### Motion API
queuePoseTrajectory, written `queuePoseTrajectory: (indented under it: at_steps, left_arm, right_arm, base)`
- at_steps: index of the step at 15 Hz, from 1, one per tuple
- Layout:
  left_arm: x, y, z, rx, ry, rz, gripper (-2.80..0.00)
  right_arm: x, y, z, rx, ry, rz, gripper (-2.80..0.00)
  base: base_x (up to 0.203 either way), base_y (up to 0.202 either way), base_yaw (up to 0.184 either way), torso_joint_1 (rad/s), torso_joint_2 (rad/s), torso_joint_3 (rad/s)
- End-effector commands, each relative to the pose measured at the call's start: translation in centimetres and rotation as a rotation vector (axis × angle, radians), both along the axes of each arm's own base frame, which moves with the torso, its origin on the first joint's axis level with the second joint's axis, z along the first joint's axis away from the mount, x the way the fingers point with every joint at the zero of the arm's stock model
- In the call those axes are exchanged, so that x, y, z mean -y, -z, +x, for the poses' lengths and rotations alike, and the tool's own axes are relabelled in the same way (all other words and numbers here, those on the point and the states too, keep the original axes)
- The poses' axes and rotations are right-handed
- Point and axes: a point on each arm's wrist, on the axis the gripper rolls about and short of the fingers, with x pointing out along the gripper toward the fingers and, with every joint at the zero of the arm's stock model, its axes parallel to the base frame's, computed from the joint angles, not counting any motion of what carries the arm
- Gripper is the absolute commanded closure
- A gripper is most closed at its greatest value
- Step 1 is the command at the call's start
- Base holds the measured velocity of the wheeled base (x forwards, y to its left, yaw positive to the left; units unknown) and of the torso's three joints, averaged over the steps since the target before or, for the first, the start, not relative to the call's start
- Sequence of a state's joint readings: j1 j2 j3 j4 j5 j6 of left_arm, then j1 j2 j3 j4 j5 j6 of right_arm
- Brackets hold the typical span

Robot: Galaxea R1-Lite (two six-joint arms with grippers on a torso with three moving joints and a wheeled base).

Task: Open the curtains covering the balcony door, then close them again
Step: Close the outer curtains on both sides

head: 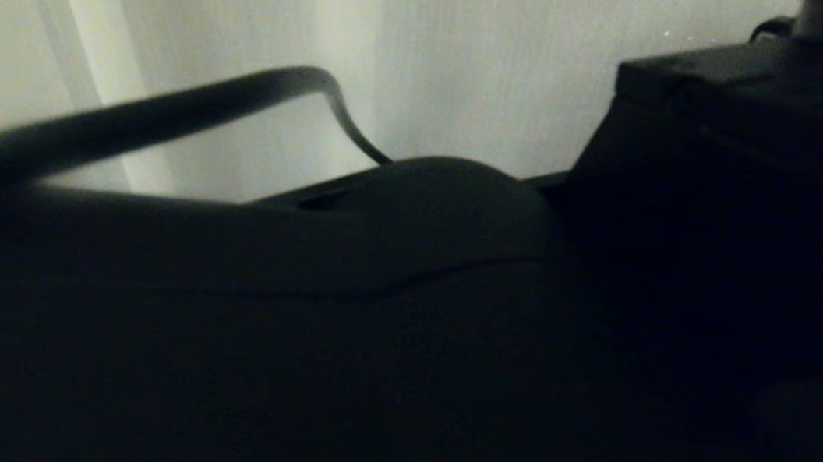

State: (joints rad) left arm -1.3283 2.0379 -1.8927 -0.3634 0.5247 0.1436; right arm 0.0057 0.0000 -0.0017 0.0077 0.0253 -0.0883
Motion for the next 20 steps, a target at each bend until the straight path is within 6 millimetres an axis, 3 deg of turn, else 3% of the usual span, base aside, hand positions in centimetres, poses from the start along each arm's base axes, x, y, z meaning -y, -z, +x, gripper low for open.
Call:
queuePoseTrajectory:
  at_steps: [1, 8, 15, 16, 20]
  left_arm:
    - [0.2, 0.3, -0.6, -0.003, 0.013, 0.009, 0.00]
    - [2.1, 1.8, -2.1, 0.018, 0.119, 0.049, 0.00]
    - [1.7, 0.9, -2.1, 0.022, 0.117, 0.029, 0.00]
    - [1.6, 0.7, -2.1, 0.023, 0.116, 0.027, -2.80]
    - [1.2, 0.5, -2.2, 0.027, 0.115, 0.035, -2.80]
  right_arm:
    - [0.0, 0.0, 0.0, -0.002, -0.001, -0.001, 0.00]
    - [0.0, 0.0, 0.0, -0.002, -0.001, -0.001, 0.00]
    - [0.0, 0.0, 0.0, -0.002, -0.001, -0.001, 0.00]
    - [0.0, 0.0, 0.0, -0.002, -0.001, -0.001, 0.00]
    - [0.0, 0.0, 0.0, -0.002, -0.001, -0.001, 0.00]
  base:
    - [0.000, 0.000, 0.000, 0.000, 0.00, 0.000]
    - [0.000, 0.000, 0.000, 0.000, 0.00, 0.000]
    - [0.000, 0.000, 0.000, 0.000, 0.00, 0.000]
    - [0.000, 0.000, 0.000, 0.000, 0.00, 0.000]
    - [0.000, 0.000, 0.000, 0.000, 0.00, 0.000]
